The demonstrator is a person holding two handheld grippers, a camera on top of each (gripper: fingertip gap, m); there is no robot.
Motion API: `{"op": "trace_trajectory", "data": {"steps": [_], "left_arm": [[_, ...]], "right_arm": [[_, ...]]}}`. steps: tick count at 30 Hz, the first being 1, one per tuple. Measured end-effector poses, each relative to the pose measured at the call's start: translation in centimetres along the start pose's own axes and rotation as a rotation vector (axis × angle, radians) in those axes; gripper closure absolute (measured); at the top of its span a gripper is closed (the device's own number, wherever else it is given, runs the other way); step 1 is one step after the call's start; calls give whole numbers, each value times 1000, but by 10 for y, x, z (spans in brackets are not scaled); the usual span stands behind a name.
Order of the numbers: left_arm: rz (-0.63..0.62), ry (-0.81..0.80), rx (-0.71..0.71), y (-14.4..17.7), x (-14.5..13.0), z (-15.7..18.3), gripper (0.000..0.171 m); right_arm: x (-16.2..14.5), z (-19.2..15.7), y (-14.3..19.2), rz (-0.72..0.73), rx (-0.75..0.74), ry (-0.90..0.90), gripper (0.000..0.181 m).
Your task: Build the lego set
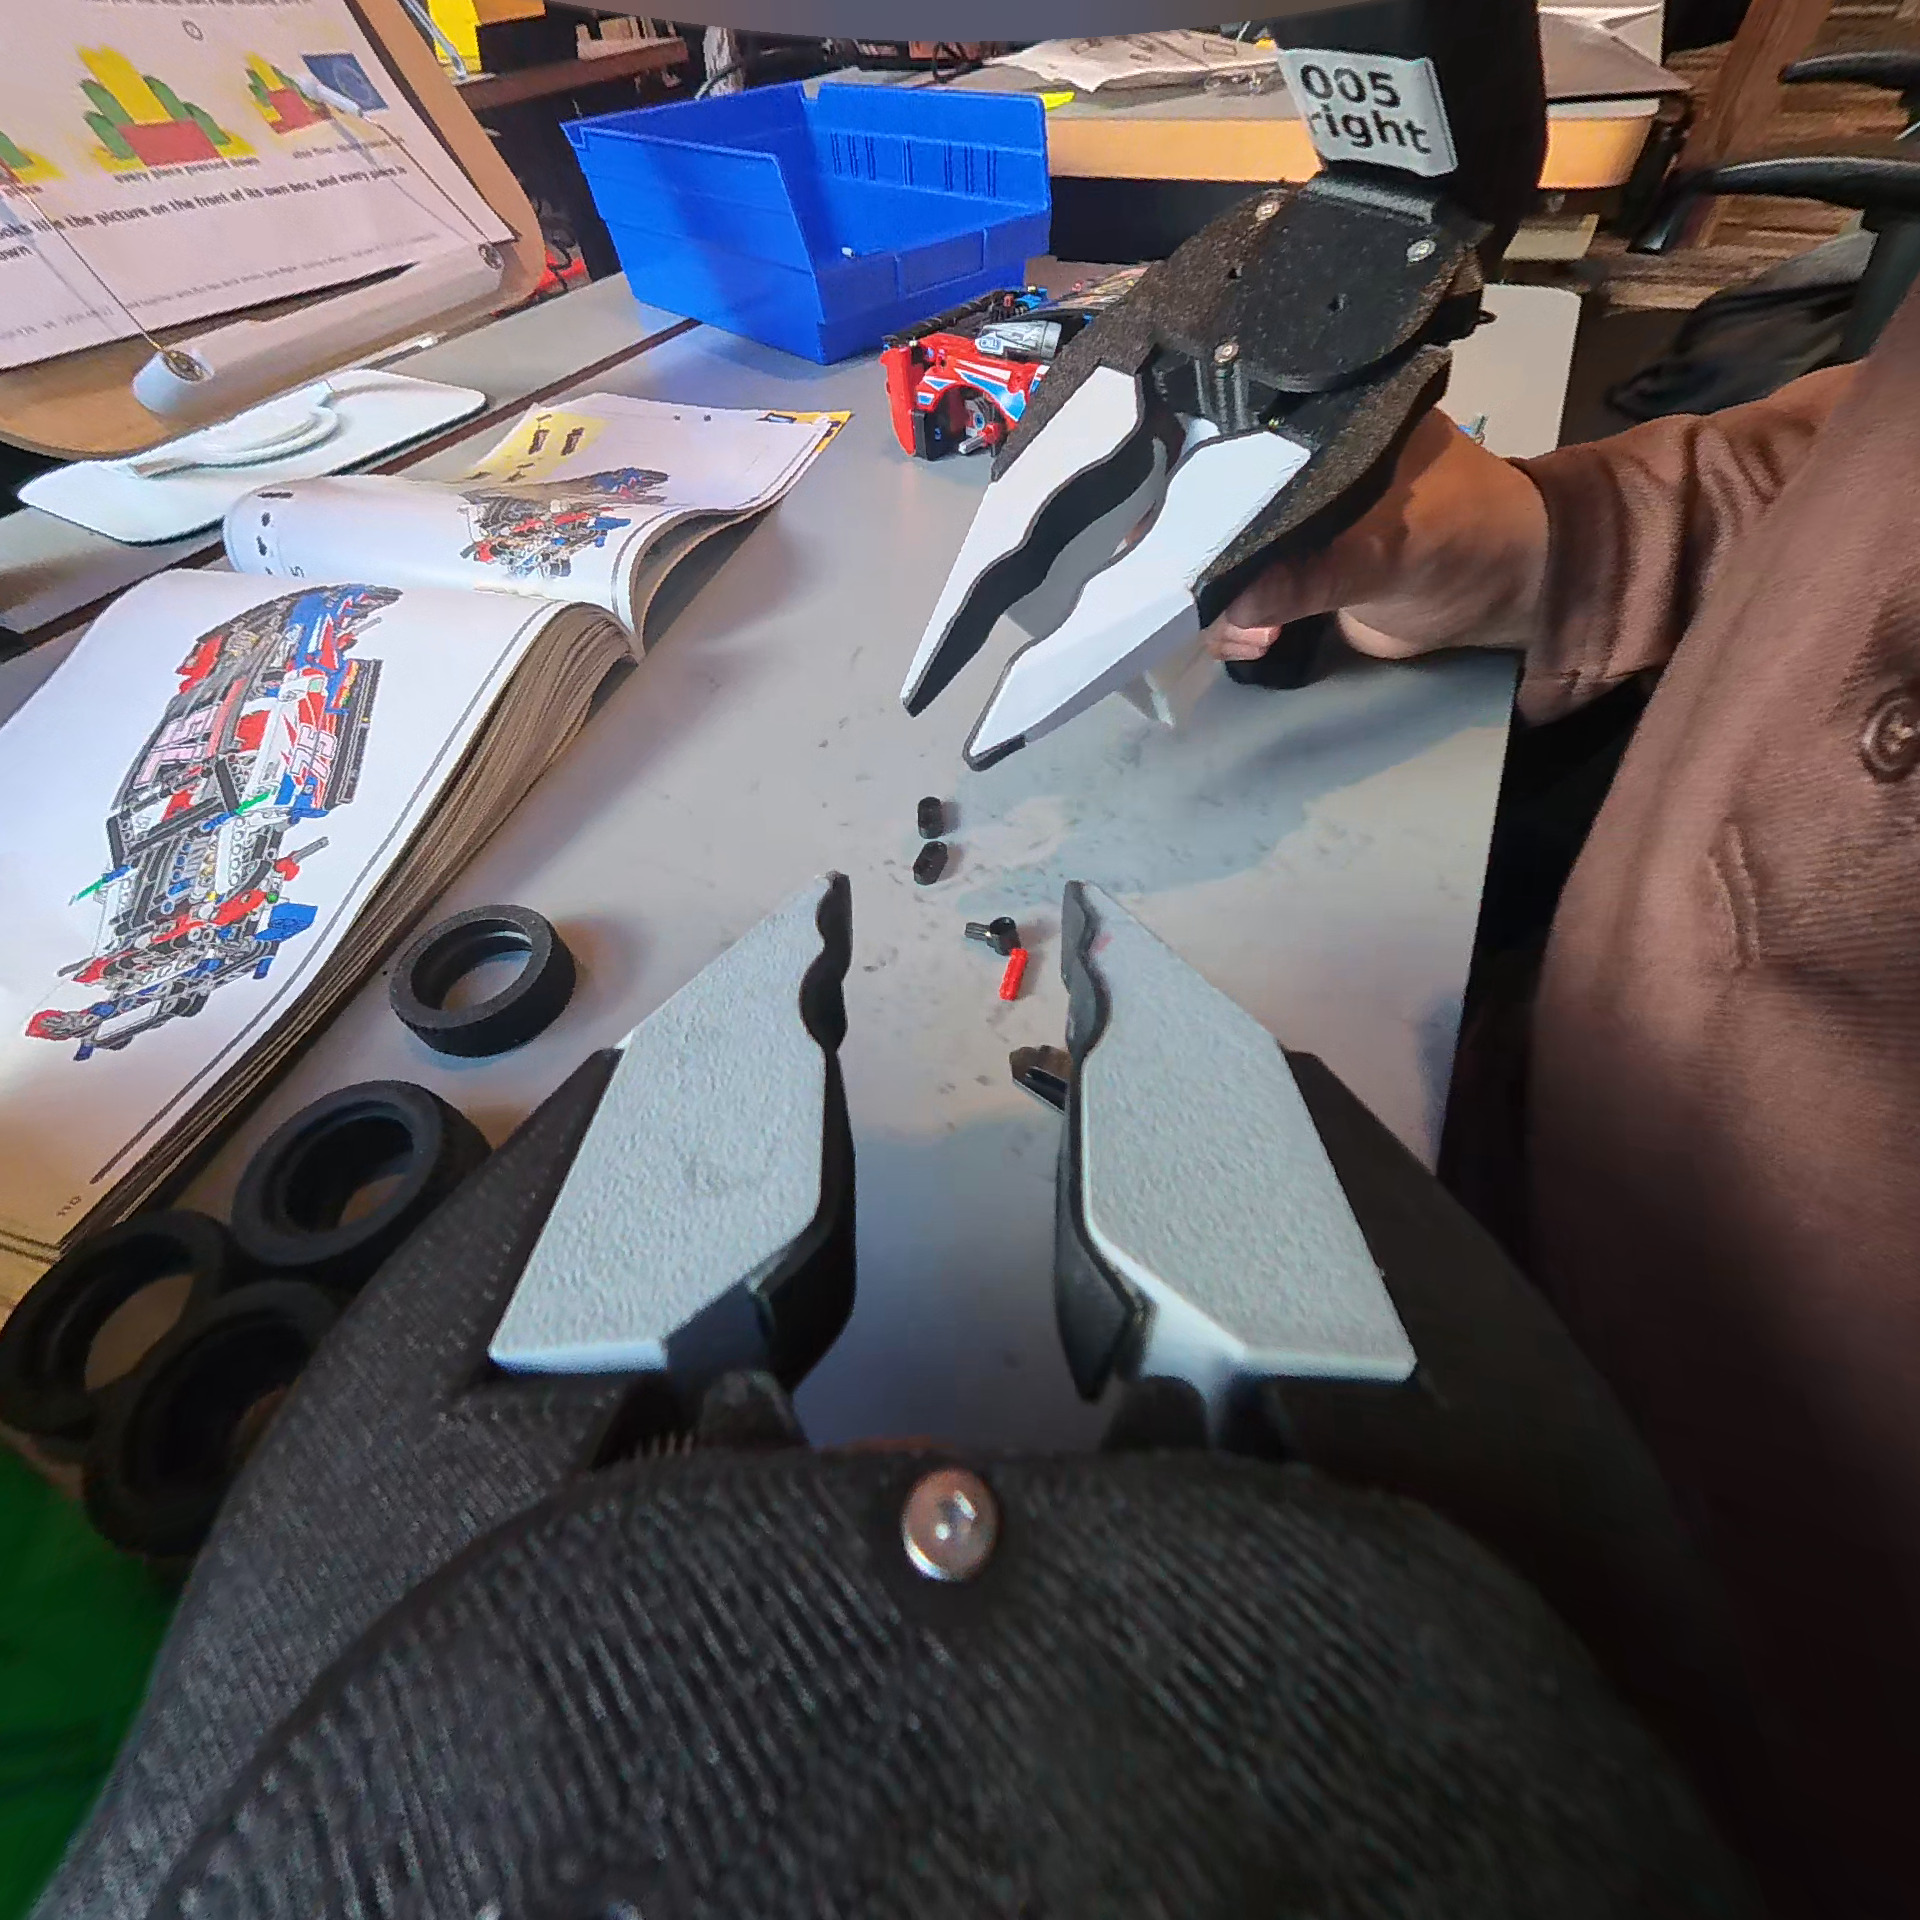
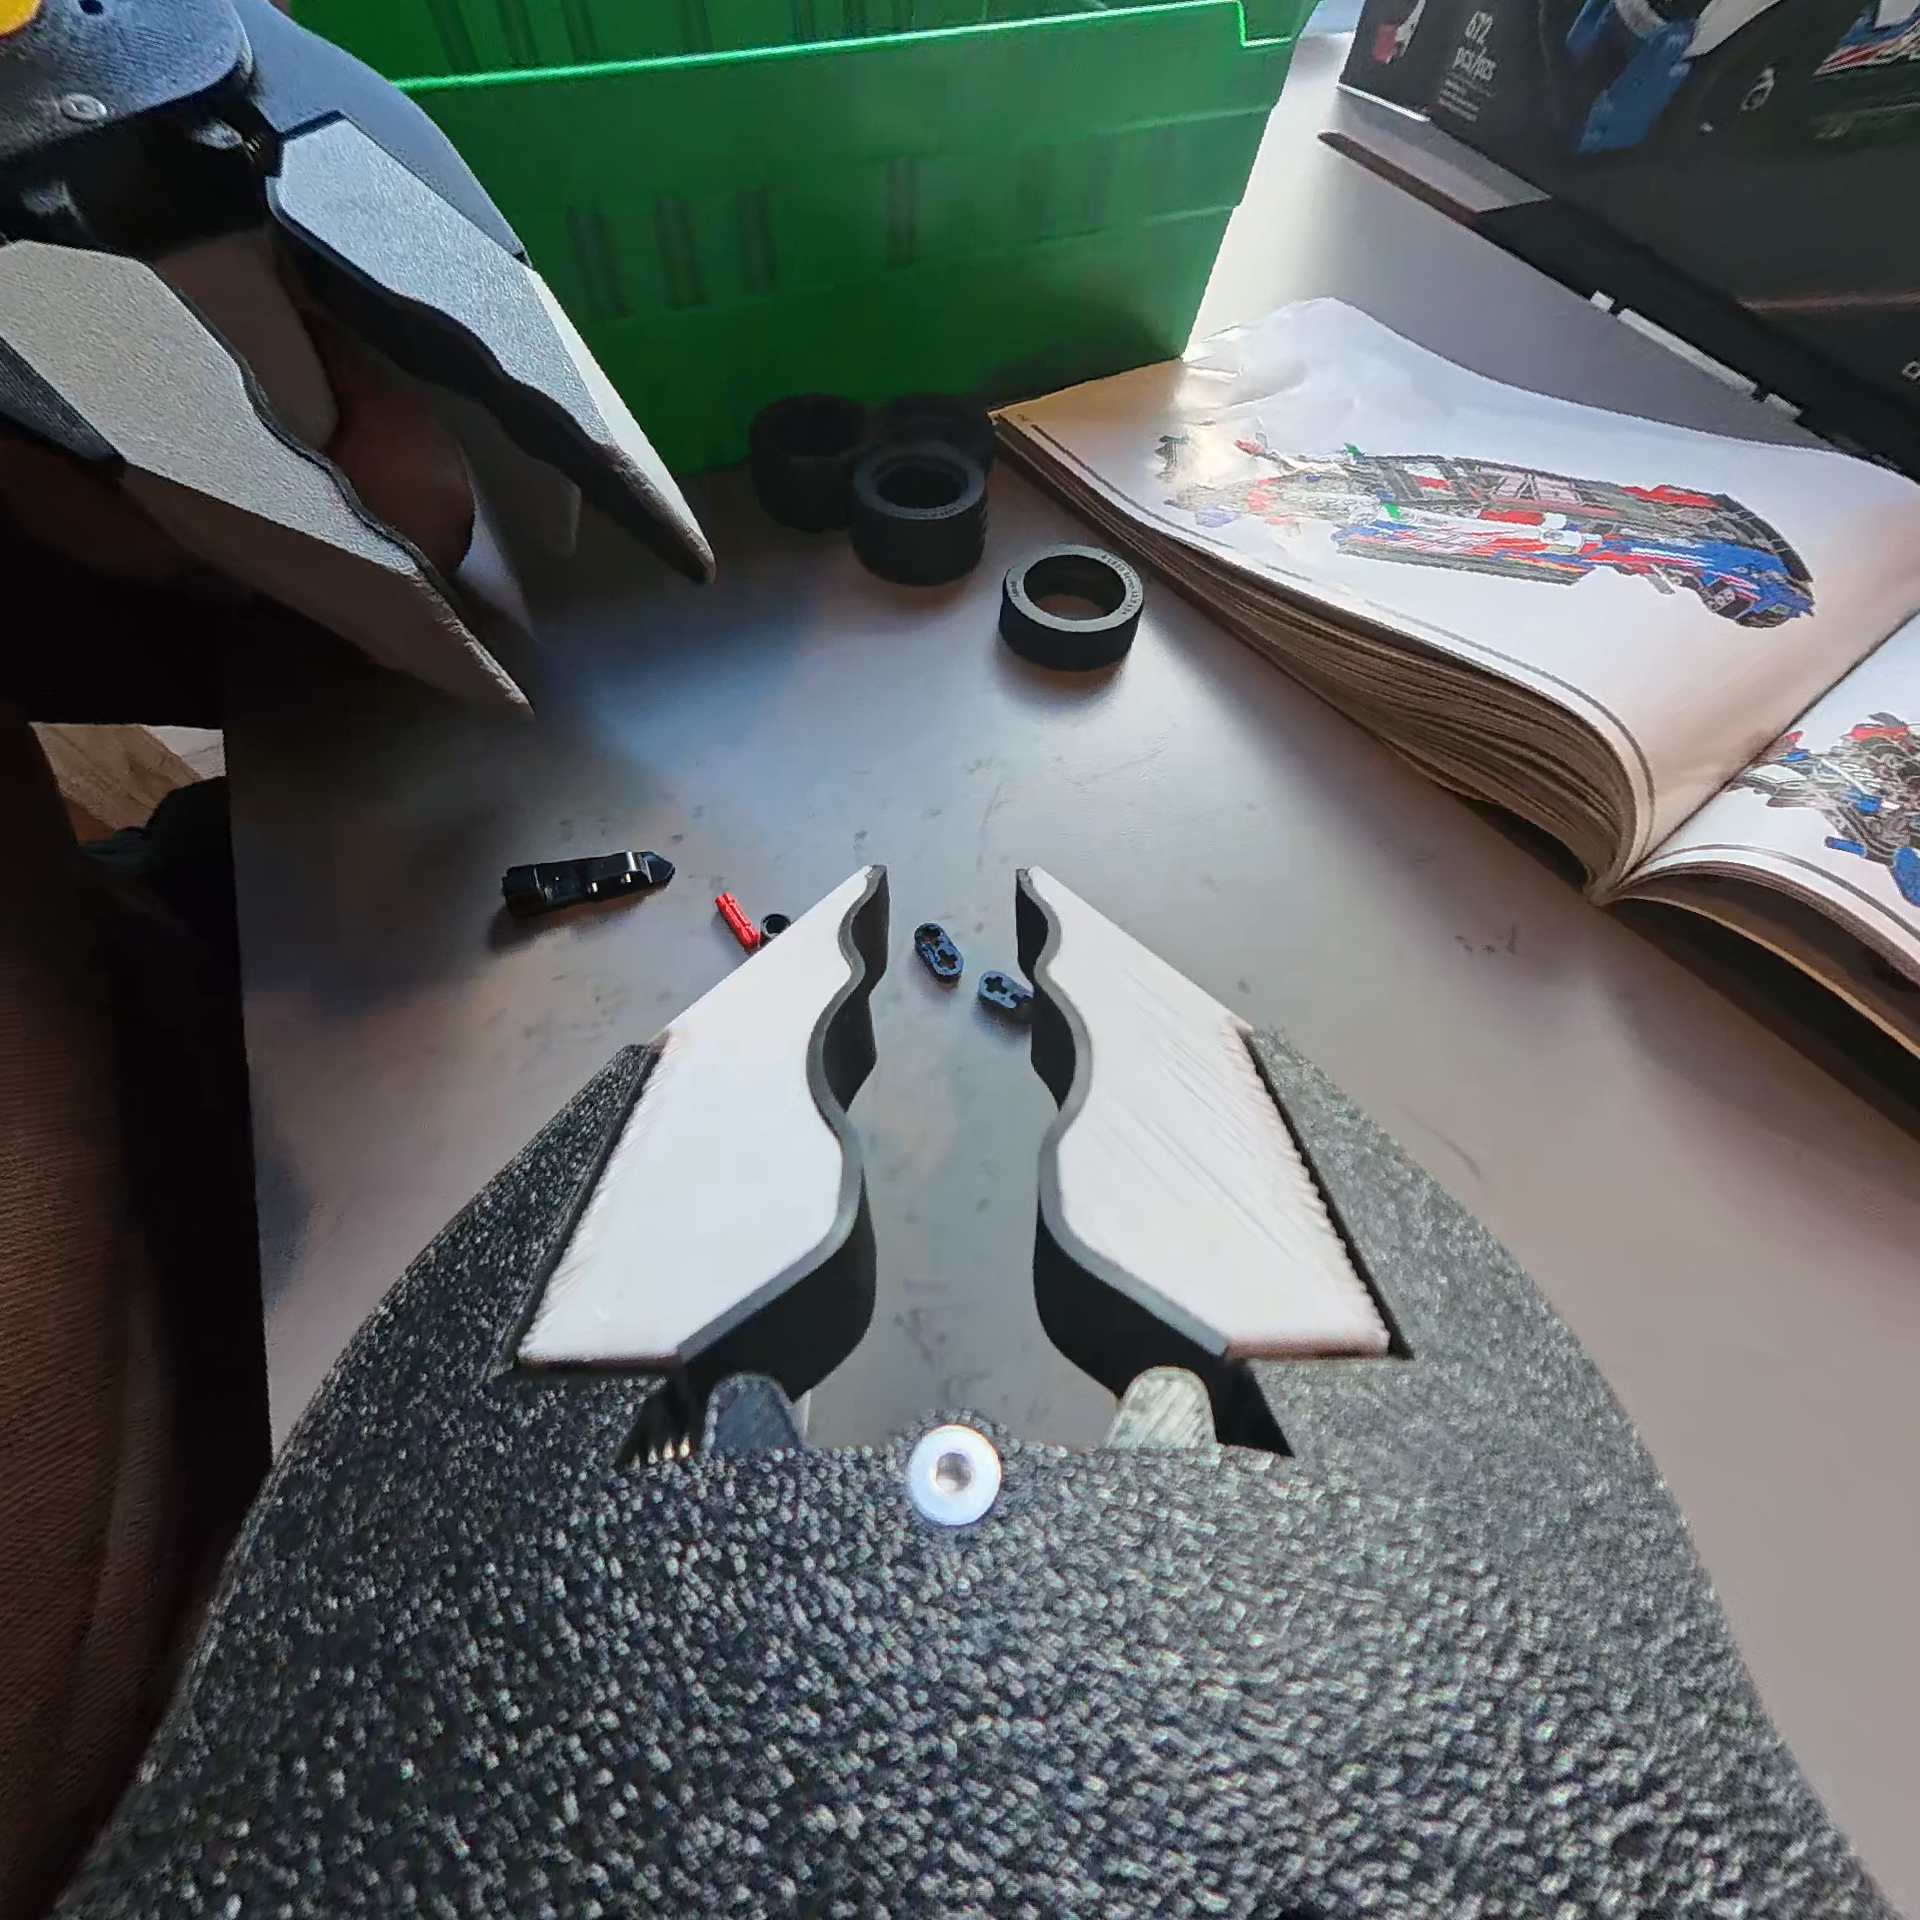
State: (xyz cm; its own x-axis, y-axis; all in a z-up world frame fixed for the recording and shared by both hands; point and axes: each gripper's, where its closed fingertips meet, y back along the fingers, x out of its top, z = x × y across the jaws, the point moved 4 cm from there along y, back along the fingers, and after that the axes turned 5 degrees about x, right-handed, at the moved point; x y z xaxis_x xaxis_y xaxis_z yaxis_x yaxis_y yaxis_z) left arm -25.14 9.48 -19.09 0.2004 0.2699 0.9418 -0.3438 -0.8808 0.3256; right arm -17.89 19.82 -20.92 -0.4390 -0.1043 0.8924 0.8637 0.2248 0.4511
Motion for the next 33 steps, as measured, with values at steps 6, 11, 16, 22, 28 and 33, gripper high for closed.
{"op": "trace_trajectory", "data": {"steps": [6, 11, 16, 22, 28, 33], "left_arm": [[-4, 7, 0, 0, 0, -1, 135], [-8, 9, 3, -1, -1, -1, 135], [-10, 10, 5, -1, -1, -2, 135], [-11, 12, 9, -1, -1, -2, 135], [-12, 16, 12, -2, -1, -3, 136], [-10, 18, 11, -2, 0, -3, 136]], "right_arm": [[-1, 0, -2, -17, -4, 13, 157], [0, 2, -3, -13, -5, 4, 157], [0, 1, -3, -16, -4, 9, 157], [0, 1, -3, -13, 0, 5, 157], [0, 1, -2, -9, 4, -2, 157], [0, 1, -2, -9, 7, -4, 158]]}}
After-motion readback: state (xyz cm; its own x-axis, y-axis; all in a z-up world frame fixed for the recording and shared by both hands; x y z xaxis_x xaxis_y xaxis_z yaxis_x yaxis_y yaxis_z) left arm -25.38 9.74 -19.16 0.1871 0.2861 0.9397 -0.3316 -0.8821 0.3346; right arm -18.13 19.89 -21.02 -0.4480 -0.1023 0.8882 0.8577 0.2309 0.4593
